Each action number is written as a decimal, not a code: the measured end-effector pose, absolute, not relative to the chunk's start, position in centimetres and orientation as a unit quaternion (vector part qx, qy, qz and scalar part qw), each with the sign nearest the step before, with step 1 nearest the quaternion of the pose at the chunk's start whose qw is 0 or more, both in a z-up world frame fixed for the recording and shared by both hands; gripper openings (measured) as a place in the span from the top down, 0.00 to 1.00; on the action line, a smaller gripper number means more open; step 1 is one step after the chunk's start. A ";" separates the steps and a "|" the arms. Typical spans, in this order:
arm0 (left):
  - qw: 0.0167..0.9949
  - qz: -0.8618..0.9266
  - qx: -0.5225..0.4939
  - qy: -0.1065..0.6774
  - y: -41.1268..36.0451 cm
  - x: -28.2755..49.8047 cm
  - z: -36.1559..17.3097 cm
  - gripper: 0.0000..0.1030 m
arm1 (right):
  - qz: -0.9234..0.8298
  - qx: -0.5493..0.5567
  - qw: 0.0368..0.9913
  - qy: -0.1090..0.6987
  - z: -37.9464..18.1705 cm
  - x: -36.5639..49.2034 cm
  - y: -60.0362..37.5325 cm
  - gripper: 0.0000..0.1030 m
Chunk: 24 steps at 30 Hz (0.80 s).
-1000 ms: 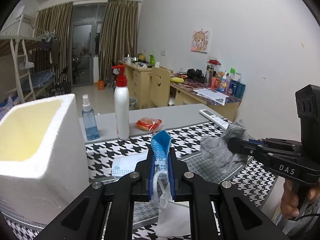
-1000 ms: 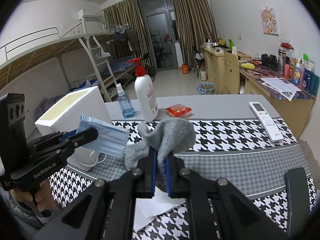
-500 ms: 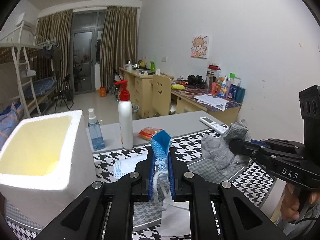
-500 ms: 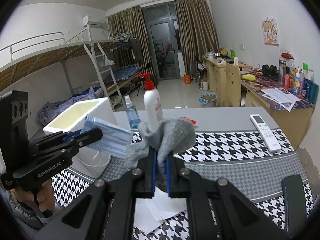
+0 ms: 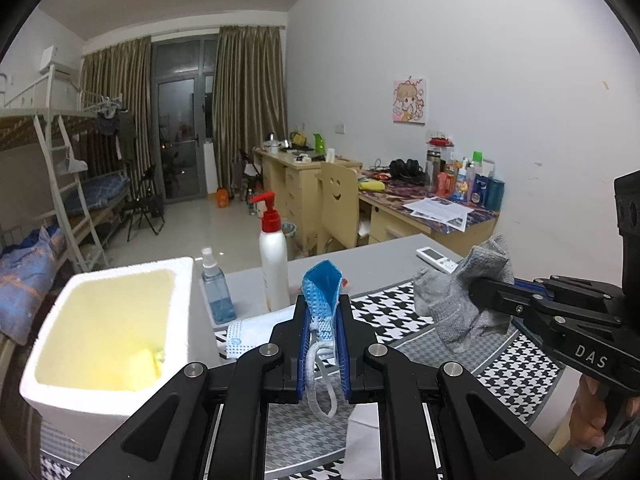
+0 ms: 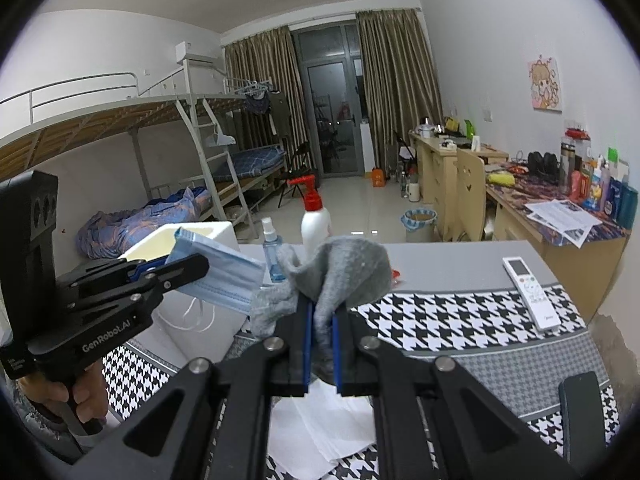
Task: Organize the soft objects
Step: 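Lift and carry the blue mask and grey sock over the white foam box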
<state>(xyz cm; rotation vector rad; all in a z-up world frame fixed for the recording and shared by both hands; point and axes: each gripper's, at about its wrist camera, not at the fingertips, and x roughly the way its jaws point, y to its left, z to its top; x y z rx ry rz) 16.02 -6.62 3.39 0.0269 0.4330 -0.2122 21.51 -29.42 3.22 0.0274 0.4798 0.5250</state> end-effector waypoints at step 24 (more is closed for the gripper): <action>0.986 -0.079 0.026 0.148 -5.2 14.7 7.5 0.87 | 0.270 0.004 0.944 0.190 6.2 20.9 -27.9 0.89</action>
